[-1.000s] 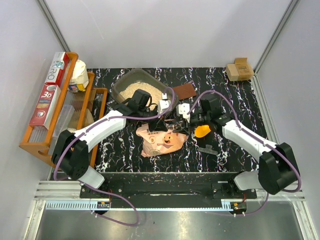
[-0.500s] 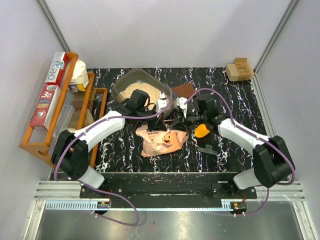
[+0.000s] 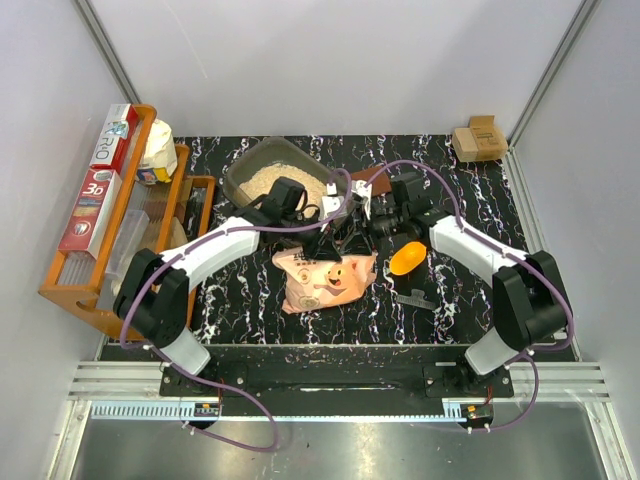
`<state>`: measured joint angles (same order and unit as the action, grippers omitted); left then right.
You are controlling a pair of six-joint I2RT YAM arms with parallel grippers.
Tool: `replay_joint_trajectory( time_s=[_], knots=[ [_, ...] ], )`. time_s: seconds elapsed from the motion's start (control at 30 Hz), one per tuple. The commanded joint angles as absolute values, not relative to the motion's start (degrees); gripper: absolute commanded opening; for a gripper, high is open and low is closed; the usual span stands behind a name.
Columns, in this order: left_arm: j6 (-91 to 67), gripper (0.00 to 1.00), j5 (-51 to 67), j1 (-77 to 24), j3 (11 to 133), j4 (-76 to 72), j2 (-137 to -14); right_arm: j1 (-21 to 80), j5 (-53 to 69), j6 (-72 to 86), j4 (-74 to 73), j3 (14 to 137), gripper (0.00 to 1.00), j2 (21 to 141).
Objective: Fill the litter box with clean litter
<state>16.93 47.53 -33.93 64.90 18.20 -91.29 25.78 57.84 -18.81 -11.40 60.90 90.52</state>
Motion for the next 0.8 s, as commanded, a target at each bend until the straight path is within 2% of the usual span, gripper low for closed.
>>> replay_joint_trajectory(
  time_s=[0.0, 0.07, 0.23, 0.4, 0.6, 0.7, 0.73, 0.77],
  knots=[
    [16.08, 0.06, 49.49, -34.54, 67.50, 15.47, -92.20, 24.96, 55.56, -23.11, -14.85, 63.02, 0.39, 86.85],
    [16.43, 0.00, 49.39, -34.54, 67.24, 15.64, -91.76, 24.52, 54.41, -25.30, -15.55, 61.97, 0.45, 85.35],
    [16.17, 0.00, 49.22, -34.37, 66.18, 16.08, -90.35, 23.12, 52.56, -31.19, -21.17, 61.00, 0.47, 81.48],
    [15.03, 0.00, 49.40, -34.28, 65.74, 15.21, -90.09, 22.76, 54.04, -34.80, -25.04, 60.64, 0.39, 82.00],
    [14.33, 0.00, 49.48, -34.37, 66.80, 14.85, -90.53, 22.76, 54.23, -35.77, -25.66, 60.56, 0.36, 83.41],
    [14.33, 0.00, 49.92, -34.28, 67.15, 14.85, -90.70, 22.76, 54.75, -36.30, -25.93, 60.56, 0.15, 83.58],
    [14.07, 0.03, 50.27, -34.36, 67.24, 14.68, -90.88, 22.76, 55.10, -36.21, -26.01, 60.82, 0.07, 83.50],
    [13.19, 0.09, 50.80, -34.45, 67.32, 14.24, -91.05, 22.76, 55.37, -35.86, -26.10, 60.82, 0.04, 83.50]
  ],
)
